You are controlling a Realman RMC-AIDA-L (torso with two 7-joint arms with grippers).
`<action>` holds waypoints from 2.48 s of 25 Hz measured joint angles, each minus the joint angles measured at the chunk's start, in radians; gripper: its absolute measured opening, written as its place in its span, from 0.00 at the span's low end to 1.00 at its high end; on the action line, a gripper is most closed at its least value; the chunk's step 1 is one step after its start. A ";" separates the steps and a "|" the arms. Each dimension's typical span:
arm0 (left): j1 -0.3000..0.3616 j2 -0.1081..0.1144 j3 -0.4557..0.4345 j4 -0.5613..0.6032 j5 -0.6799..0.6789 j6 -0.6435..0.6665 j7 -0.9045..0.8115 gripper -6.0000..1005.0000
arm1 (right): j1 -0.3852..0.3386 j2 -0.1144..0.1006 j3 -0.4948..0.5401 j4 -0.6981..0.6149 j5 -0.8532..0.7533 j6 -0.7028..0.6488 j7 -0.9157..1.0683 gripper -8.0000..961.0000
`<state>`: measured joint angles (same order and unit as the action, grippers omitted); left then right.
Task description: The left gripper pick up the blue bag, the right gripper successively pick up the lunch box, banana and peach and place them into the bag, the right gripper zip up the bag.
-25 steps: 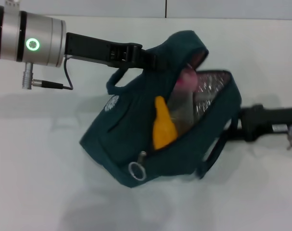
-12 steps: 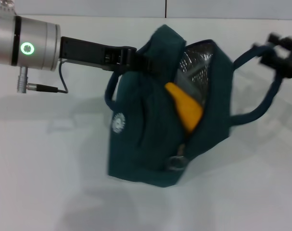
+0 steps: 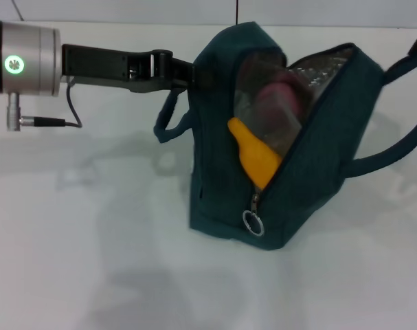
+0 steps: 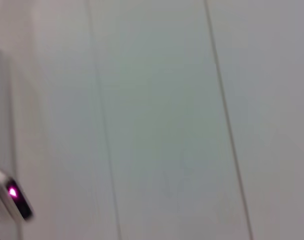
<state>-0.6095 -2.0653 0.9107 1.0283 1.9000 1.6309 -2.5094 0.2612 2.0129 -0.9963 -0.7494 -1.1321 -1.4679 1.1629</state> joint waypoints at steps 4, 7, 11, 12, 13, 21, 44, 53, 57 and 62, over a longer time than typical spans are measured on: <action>0.006 0.019 -0.006 -0.093 -0.077 0.016 0.023 0.07 | -0.036 0.000 0.022 -0.101 0.007 -0.060 0.069 0.72; 0.013 0.037 -0.014 -0.163 -0.129 0.027 0.057 0.07 | -0.043 0.000 0.051 -0.131 0.008 -0.067 0.100 0.72; 0.028 0.036 -0.016 -0.234 -0.156 0.035 0.107 0.07 | -0.034 -0.001 0.065 -0.129 -0.001 -0.064 0.131 0.72; 0.031 0.031 -0.016 -0.255 -0.156 0.035 0.129 0.07 | -0.026 -0.002 0.063 -0.127 -0.021 -0.058 0.145 0.72; 0.032 0.027 -0.017 -0.279 -0.156 0.034 0.150 0.07 | -0.020 -0.002 0.061 -0.126 -0.038 -0.054 0.158 0.72; 0.035 -0.016 -0.011 -0.405 -0.131 0.014 0.304 0.07 | 0.025 -0.004 0.060 -0.130 -0.173 -0.046 0.278 0.72; 0.056 -0.006 -0.015 -0.424 -0.130 -0.067 0.380 0.07 | 0.030 -0.003 0.236 -0.129 -0.356 -0.200 0.352 0.72; 0.055 -0.014 -0.014 -0.424 -0.132 -0.065 0.381 0.07 | 0.054 -0.006 0.170 -0.112 -0.375 -0.487 0.326 0.72; 0.052 -0.015 -0.015 -0.424 -0.133 -0.063 0.376 0.07 | 0.082 -0.006 0.090 -0.104 -0.472 -0.585 0.325 0.72; 0.050 -0.016 -0.014 -0.425 -0.133 -0.065 0.373 0.07 | 0.088 -0.003 0.006 -0.095 -0.578 -0.608 0.323 0.72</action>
<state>-0.5591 -2.0815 0.8970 0.6028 1.7669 1.5662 -2.1361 0.3491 2.0101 -0.9905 -0.8440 -1.7098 -2.0763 1.4856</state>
